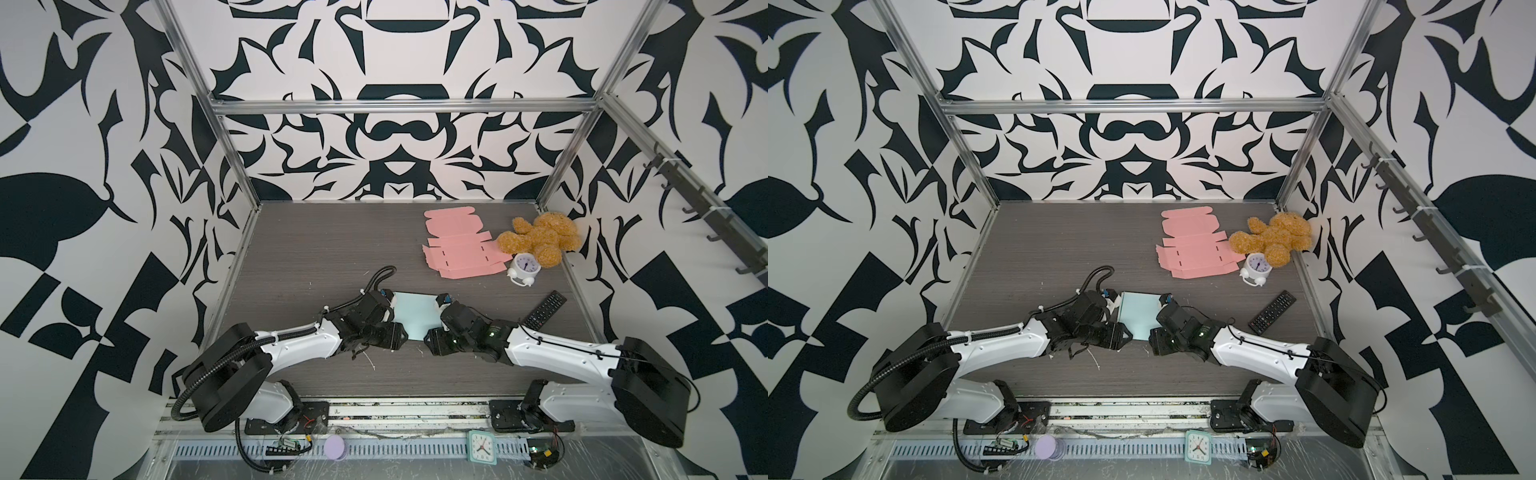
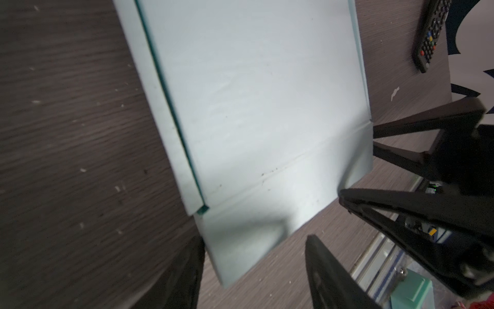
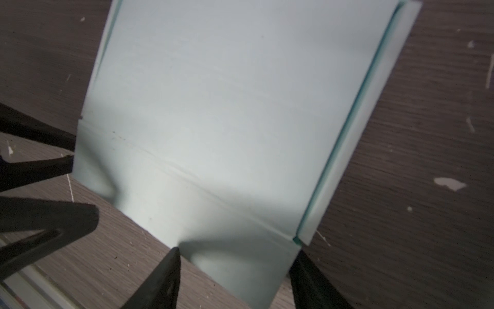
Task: Fold the paper box
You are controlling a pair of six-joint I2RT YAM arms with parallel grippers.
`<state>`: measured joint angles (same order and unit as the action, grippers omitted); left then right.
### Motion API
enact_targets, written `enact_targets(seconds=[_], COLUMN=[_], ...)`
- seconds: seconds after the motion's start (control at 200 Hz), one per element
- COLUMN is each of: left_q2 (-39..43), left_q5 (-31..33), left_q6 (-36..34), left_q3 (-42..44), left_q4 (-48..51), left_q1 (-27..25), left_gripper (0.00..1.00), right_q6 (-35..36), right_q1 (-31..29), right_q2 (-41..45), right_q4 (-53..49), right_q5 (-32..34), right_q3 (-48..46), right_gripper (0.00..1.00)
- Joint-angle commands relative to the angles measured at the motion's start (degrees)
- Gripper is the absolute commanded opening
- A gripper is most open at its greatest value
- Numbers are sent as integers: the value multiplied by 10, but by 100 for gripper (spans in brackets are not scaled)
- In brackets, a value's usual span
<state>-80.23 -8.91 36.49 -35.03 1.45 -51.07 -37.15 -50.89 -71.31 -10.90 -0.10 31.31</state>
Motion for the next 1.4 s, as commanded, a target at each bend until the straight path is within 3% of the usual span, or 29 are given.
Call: enact_targets(seconds=[0.0, 0.405, 0.89, 1.235, 1.395], left_q2=[-7, -27, -56, -10, 21], left_q5=[3, 29, 46, 35, 14], left_q6=[6, 3, 5, -8, -35], left_q3=[13, 10, 19, 25, 9], left_q4=[-19, -41, -76, -22, 15], left_q1=[-4, -3, -2, -2, -1], left_gripper=[61, 51, 46, 58, 62], right_q6=[-8, -5, 2, 6, 9], right_q1=[-5, -5, -5, -5, -5], right_q2=[9, -1, -16, -3, 11], right_q4=[5, 9, 21, 4, -10], right_q5=[13, 33, 49, 61, 72], right_q3=[-1, -7, -8, -5, -2], right_gripper=[66, 66, 65, 66, 73])
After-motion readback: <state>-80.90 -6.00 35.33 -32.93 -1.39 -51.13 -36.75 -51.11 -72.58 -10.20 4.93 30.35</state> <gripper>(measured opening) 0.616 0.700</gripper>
